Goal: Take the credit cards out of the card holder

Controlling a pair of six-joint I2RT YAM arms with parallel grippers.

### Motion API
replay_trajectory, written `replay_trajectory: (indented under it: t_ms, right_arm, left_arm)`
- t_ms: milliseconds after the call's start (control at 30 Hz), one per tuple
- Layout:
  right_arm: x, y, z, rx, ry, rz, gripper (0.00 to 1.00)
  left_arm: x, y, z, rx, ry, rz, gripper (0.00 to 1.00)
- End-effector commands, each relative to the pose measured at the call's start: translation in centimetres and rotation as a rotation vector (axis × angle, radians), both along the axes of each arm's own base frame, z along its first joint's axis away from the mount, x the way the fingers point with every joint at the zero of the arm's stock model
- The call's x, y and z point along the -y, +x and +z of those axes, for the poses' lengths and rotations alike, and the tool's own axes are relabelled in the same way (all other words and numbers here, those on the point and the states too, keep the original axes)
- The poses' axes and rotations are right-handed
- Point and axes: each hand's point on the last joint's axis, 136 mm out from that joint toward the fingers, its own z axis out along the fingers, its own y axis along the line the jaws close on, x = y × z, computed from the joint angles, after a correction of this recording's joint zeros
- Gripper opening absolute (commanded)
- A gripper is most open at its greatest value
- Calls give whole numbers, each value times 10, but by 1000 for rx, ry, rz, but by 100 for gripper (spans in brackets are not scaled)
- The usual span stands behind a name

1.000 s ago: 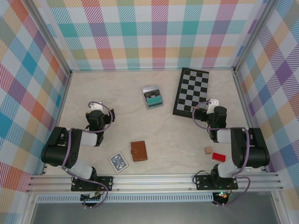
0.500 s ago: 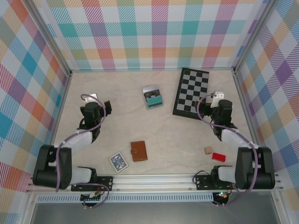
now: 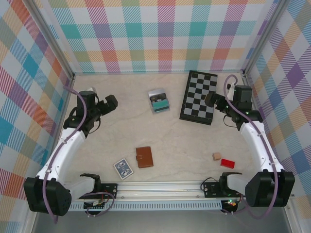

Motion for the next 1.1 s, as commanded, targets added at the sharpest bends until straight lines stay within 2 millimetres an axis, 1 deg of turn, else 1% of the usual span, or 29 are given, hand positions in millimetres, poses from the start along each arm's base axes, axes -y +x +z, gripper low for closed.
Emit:
replay_trajectory:
  t_ms: [0, 100, 167, 200, 267, 367, 433, 567, 667, 800, 900, 1067]
  right_arm:
    - [-33, -36, -32, -233, 146, 105, 100]
    - [-46, -47, -47, -296, 153, 120, 99]
    - [-56, -56, -57, -340, 141, 136, 99]
    - [-59, -59, -62, -357, 131, 141, 99]
    - [-67, -64, -72, -388, 107, 152, 99]
    - [-82, -68, -82, -418, 103, 180, 99]
    - [-92, -69, -87, -435, 103, 200, 99]
    - [-115, -69, -94, -447, 105, 250, 99]
    - [-128, -69, -100, -466, 99, 277, 99]
    - [-138, -71, -108, -493, 85, 300, 99]
    - [-142, -71, -111, -501, 76, 307, 99]
    - [-149, -70, -113, -510, 74, 317, 99]
  left_arm:
    - [37, -38, -38, -235, -207, -110, 100]
    - [53, -56, -61, -346, -244, -130, 100]
    - [68, -69, -77, -409, -257, -151, 100]
    - [73, -75, -81, -427, -255, -161, 100]
    - [90, -89, -93, -476, -252, -190, 100]
    - [118, -111, -109, -548, -258, -267, 93]
    - [131, -127, -118, -615, -255, -317, 85]
    - [141, -155, -136, -727, -214, -357, 74]
    - [145, -168, -146, -765, -227, -360, 70]
    - [145, -183, -164, -814, -229, -344, 64]
    - [153, -188, -173, -824, -262, -348, 61]
    - [169, -187, -181, -829, -274, -372, 55]
